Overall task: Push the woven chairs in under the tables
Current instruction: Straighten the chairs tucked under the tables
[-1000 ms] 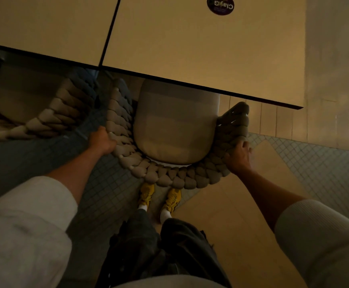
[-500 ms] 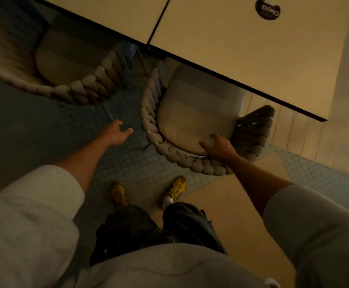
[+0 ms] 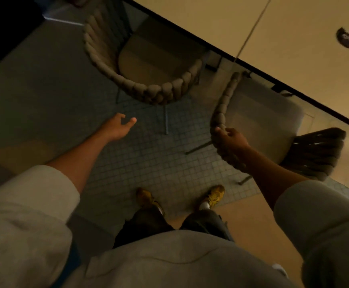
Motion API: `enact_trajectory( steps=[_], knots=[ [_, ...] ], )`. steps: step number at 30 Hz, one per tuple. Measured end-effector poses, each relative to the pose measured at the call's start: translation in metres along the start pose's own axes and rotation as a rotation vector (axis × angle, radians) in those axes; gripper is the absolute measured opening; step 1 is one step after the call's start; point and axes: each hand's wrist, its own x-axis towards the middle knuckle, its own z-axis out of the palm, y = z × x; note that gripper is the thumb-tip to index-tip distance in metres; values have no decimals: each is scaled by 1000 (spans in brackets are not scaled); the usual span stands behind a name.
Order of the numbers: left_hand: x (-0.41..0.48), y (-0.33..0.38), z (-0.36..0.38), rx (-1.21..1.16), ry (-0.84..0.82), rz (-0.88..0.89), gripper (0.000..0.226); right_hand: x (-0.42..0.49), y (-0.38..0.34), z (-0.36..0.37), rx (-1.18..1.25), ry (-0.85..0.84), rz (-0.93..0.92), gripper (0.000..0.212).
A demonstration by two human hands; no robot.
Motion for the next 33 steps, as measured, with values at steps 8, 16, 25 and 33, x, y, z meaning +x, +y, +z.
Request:
enact_trajectory(
  steps=[8, 16, 25, 33],
  knots=[
    [36, -101, -103, 27, 74, -31, 78, -3, -75, 89, -77, 162, -29, 92],
    [103, -102, -156, 14, 106, 8, 82, 41, -151, 156, 205, 131, 116, 82],
    [193, -85, -222, 35, 98, 16, 75, 121, -237, 207, 477, 98, 184, 96],
    [270, -57, -266, -6, 79, 53, 72, 195, -251, 231, 544, 186, 290, 91]
  ],
)
